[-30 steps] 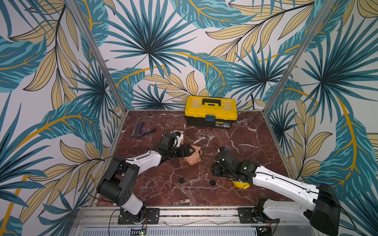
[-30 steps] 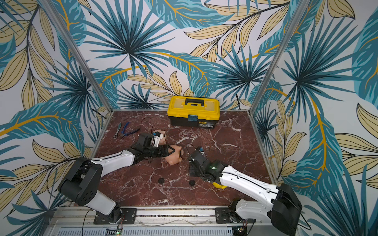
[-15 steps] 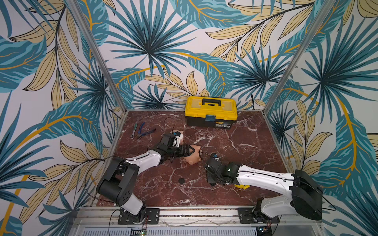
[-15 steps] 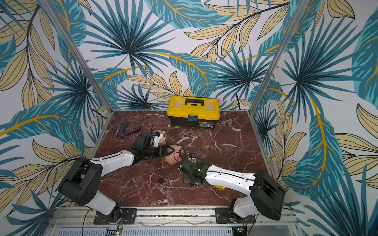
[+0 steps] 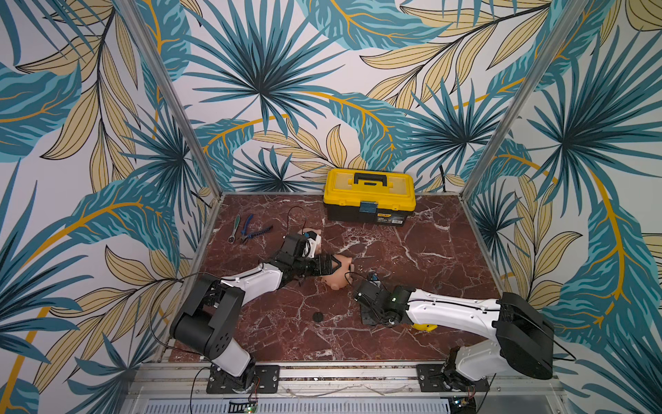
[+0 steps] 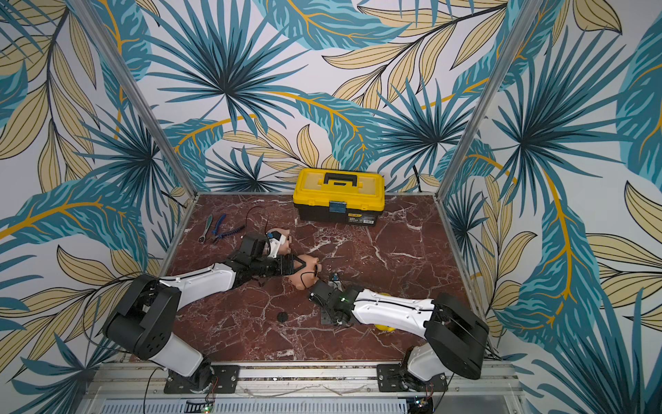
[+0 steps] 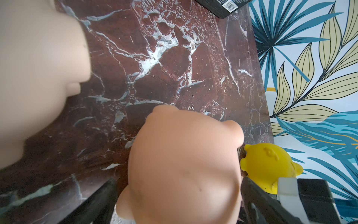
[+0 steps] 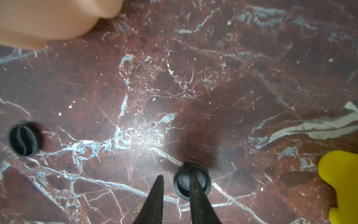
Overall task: Close piggy banks
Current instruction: Pick up the knob at the center of the board.
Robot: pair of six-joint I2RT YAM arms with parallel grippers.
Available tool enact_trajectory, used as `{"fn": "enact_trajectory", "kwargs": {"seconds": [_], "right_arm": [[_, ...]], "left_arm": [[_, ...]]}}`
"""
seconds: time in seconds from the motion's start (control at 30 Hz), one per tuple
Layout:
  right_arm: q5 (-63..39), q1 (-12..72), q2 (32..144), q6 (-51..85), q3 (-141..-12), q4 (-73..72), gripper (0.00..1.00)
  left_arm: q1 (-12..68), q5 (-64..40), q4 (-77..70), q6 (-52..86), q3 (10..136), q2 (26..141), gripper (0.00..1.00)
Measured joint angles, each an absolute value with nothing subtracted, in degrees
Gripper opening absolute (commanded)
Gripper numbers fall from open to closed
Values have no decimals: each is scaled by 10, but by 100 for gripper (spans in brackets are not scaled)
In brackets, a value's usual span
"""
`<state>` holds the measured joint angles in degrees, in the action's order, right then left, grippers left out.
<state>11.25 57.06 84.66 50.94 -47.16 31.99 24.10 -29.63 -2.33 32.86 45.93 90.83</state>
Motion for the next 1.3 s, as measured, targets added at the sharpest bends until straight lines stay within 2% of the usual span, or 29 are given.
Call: {"fn": "enact_trajectory", "kwargs": {"seconds": [0.33,0.7,1.3], "right_arm": [[104,574,854,521,-461,333,25],[102,574,866,523,-460,333,16],[100,574,881,531,-457,334,14]], "left_arm": [[241,-296,-23,328,459,909,100],[240,-298,-23,328,459,909,99],[240,-298,-23,328,459,909,100]]}}
